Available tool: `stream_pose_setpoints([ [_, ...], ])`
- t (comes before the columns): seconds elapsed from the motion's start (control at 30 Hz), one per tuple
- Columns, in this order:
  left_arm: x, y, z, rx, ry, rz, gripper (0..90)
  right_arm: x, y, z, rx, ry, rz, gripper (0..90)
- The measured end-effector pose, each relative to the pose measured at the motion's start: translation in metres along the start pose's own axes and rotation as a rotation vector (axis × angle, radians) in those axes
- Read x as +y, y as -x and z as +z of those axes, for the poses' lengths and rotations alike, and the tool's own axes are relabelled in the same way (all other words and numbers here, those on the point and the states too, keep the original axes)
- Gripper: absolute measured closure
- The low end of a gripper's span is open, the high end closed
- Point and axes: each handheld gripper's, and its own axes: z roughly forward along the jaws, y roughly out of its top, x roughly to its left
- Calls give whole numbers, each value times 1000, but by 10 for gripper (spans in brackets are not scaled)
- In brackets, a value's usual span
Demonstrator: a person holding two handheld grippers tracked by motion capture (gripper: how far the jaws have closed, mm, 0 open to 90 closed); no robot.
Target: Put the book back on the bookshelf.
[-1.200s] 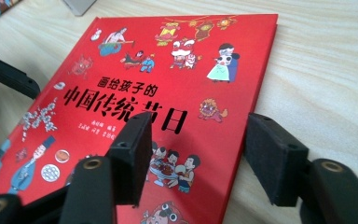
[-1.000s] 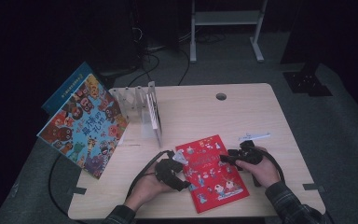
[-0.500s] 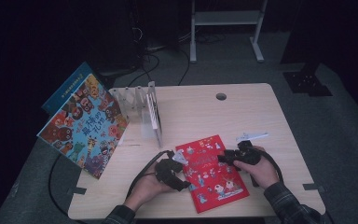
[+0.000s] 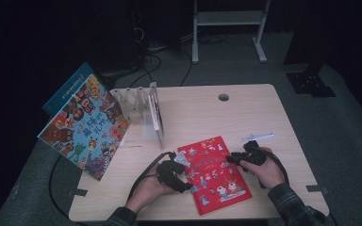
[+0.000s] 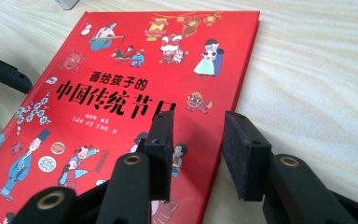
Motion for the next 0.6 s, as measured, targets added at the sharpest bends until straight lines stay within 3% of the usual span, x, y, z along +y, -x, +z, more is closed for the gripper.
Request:
stream_pose_setpoints([
  [0.13, 0, 0, 0, 0, 0, 0, 313, -1, 2, 2, 6, -2, 29, 649],
  [0.3, 0, 0, 0, 0, -1, 2, 313, -2, 6, 1, 31, 3, 105, 687],
  [0.6, -1, -1, 0, -6, 4, -2, 313, -2, 9, -2, 57, 2, 117, 703],
])
